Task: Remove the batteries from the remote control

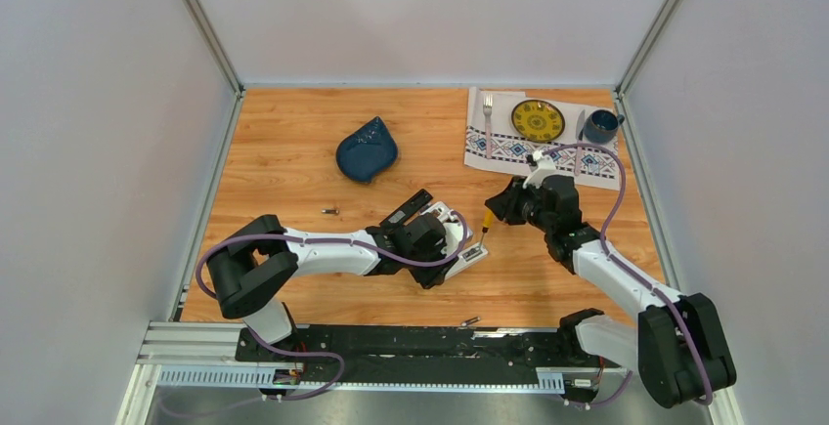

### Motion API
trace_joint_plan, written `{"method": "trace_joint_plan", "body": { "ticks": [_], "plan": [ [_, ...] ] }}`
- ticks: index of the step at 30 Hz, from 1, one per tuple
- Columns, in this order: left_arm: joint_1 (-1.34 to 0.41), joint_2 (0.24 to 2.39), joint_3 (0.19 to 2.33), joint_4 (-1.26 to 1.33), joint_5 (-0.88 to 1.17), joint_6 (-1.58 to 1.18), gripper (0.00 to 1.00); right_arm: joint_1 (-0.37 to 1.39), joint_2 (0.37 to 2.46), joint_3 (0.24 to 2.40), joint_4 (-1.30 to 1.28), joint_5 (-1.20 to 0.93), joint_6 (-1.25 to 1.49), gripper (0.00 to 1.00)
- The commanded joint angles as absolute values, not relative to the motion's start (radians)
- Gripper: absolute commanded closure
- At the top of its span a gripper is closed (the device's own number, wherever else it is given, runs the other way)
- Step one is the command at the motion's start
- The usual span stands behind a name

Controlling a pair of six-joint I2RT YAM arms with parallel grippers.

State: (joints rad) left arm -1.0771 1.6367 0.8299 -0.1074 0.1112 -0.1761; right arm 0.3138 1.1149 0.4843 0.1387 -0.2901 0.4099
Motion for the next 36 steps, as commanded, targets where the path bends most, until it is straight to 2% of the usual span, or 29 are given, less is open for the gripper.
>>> {"method": "trace_joint_plan", "body": {
  "ticks": [1, 15, 23, 36],
  "plan": [
    [-1.081, 1.692, 0.815, -0.170, 0.156, -0.199, 1.00, 0.330, 1.118, 0.443, 0.186, -0.356, 0.457, 1.00],
    [-1.081, 1.703, 0.819, -0.163, 0.161, -0.204, 1.00, 0.331, 1.066, 0.396, 0.360, -0.471, 0.564, 1.00],
    [-1.081, 1.713, 0.819, -0.167, 0.149, -0.216, 1.00, 0.331, 1.022, 0.406, 0.341, -0.485, 0.586, 1.00],
    [-1.081, 1.717, 0.821, -0.169, 0.144, -0.218, 1.00, 0.333, 1.103, 0.440, 0.311, -0.494, 0.569, 1.00]
  ]
}}
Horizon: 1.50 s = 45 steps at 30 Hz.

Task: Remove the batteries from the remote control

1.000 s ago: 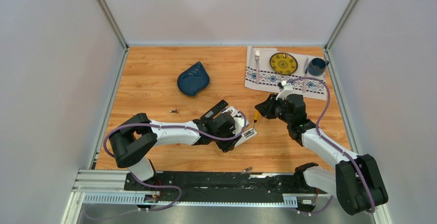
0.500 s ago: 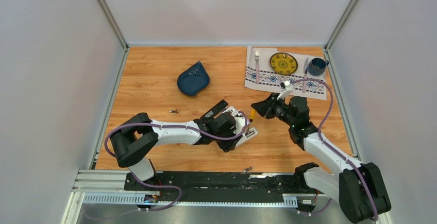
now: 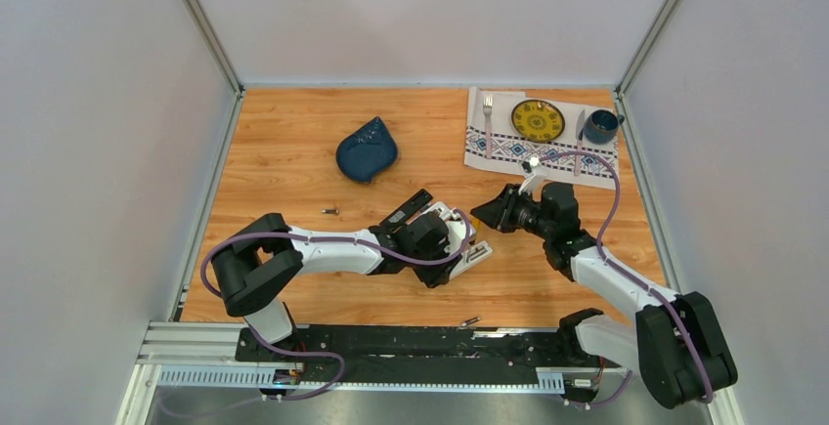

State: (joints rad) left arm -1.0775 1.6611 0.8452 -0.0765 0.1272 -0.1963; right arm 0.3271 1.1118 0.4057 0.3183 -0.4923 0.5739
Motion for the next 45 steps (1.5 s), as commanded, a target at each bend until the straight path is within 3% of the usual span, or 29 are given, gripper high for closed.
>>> {"method": "trace_joint_plan", "body": {
  "ticks": [1, 16, 24, 38, 45],
  "plan": [
    [-1.081, 1.717, 0.821, -0.169, 0.144, -0.218, 1.00, 0.331, 1.098, 0.448, 0.301, -0.476, 0.562, 1.00],
    [-1.072, 1.669, 0.903, -0.193, 0.121, -0.204, 1.00, 0.324, 0.925, 0.531, 0.112, -0.365, 0.508, 1.00],
    [-0.945, 1.557, 0.971, -0.204, 0.175, -0.206, 1.00, 0.307, 0.744, 0.566, 0.015, -0.313, 0.491, 1.00],
    [-0.667, 1.152, 0.661, -0.248, 0.003, -0.305, 1.00, 0.307, 0.871, 0.540, 0.040, -0.350, 0.489, 1.00],
    [-0.658, 1.029, 0.496, -0.258, -0.084, -0.420, 1.00, 0.307, 0.998, 0.548, 0.048, -0.371, 0.495, 1.00]
  ]
}}
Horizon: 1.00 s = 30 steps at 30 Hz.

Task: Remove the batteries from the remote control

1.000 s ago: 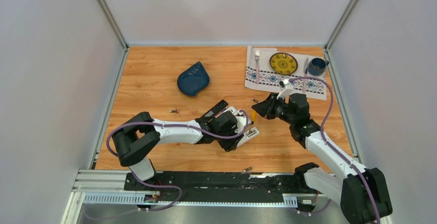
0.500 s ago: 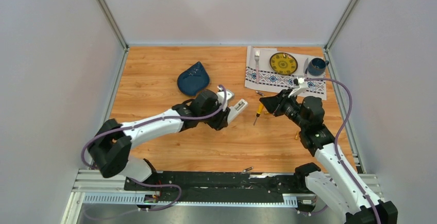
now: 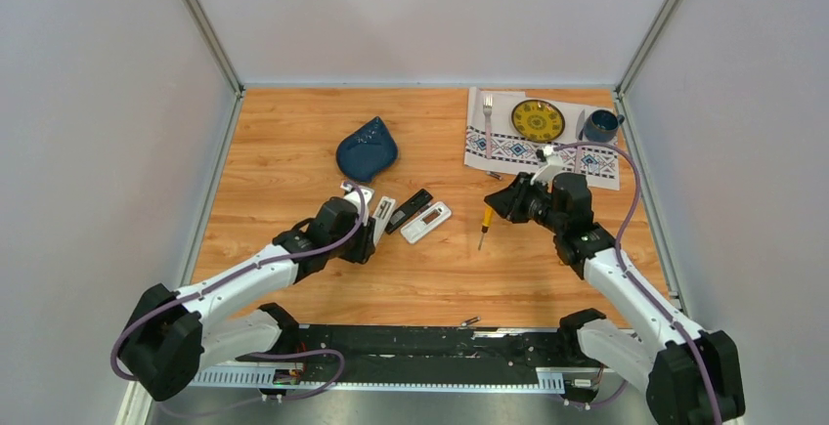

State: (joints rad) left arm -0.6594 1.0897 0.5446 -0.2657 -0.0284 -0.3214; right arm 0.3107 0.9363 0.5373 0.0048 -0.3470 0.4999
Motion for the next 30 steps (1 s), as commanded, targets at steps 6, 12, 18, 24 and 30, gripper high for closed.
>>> {"method": "trace_joint_plan", "body": {
  "ticks": [6, 12, 18, 24, 30],
  "plan": [
    [-0.658, 1.020, 0.422, -0.255, -0.170, -0.540, 1.00, 0.307, 1.153, 0.587, 0.038, -0.440, 0.499, 1.00],
    [-0.657, 1.046, 0.426, -0.273, -0.238, -0.569, 1.00, 0.308, 1.282, 0.640, 0.003, -0.462, 0.489, 1.00],
    [-0.658, 1.115, 0.446, -0.276, -0.236, -0.571, 1.00, 0.308, 1.409, 0.698, -0.093, -0.477, 0.469, 0.93],
    [-0.658, 1.126, 0.445, -0.245, -0.213, -0.575, 0.92, 0.308, 1.470, 0.730, -0.144, -0.477, 0.451, 0.71],
    [-0.657, 1.094, 0.445, -0.238, -0.198, -0.548, 0.71, 0.308, 1.450, 0.729, -0.150, -0.460, 0.440, 0.40]
  ]
}}
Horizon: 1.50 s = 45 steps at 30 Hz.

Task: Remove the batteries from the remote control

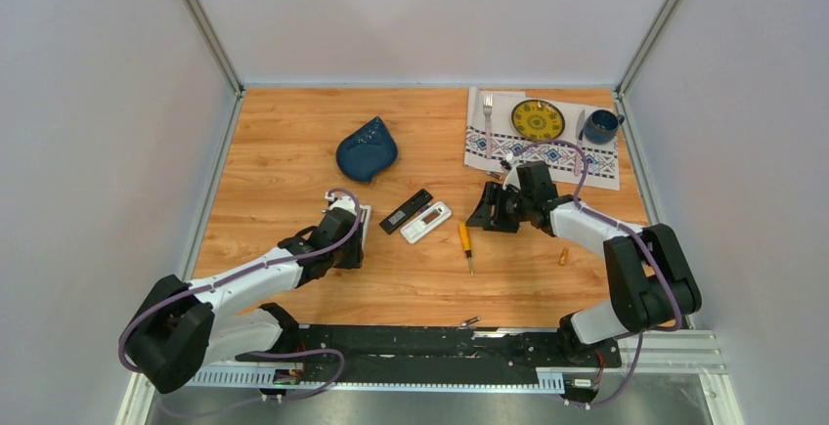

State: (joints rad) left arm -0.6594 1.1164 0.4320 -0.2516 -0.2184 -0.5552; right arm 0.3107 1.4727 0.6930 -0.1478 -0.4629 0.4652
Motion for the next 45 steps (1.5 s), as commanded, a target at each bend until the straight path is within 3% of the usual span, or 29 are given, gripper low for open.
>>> {"method": "trace_joint_plan", "body": {
  "ticks": [1, 4, 5, 8, 12, 22, 26, 36, 40, 45],
  "plan": [
    [-0.658, 1.091, 0.446, -0.235, -0.193, -0.543, 0.68, 0.308, 1.436, 0.729, -0.152, -0.454, 0.439, 0.36],
    [-0.658, 1.077, 0.442, -0.230, -0.183, -0.532, 0.52, 0.308, 1.413, 0.724, -0.152, -0.437, 0.431, 0.25],
    [-0.657, 1.074, 0.440, -0.227, -0.178, -0.532, 0.40, 0.308, 1.402, 0.721, -0.153, -0.436, 0.431, 0.19],
    [-0.657, 1.054, 0.431, -0.210, -0.160, -0.529, 0.23, 0.308, 1.388, 0.718, -0.152, -0.431, 0.425, 0.06],
    [-0.657, 1.002, 0.399, -0.172, -0.137, -0.522, 0.10, 0.308, 1.368, 0.712, -0.153, -0.419, 0.429, 0.00],
    [-0.657, 0.858, 0.370, -0.057, -0.026, -0.477, 0.05, 0.308, 1.348, 0.707, -0.155, -0.394, 0.443, 0.00],
    [-0.658, 0.885, 0.370, 0.086, 0.231, -0.448, 0.06, 0.308, 1.350, 0.707, -0.153, -0.391, 0.449, 0.00],
    [-0.657, 1.043, 0.509, 0.183, 0.531, -0.407, 0.07, 0.308, 1.296, 0.727, -0.205, -0.380, 0.446, 0.00],
    [-0.657, 1.101, 0.626, 0.071, 0.577, -0.335, 0.07, 0.308, 1.235, 0.752, -0.251, -0.365, 0.436, 0.00],
    [-0.658, 1.161, 0.816, -0.124, 0.490, -0.247, 0.07, 0.308, 1.134, 0.795, -0.316, -0.344, 0.430, 0.00]
  ]
}}
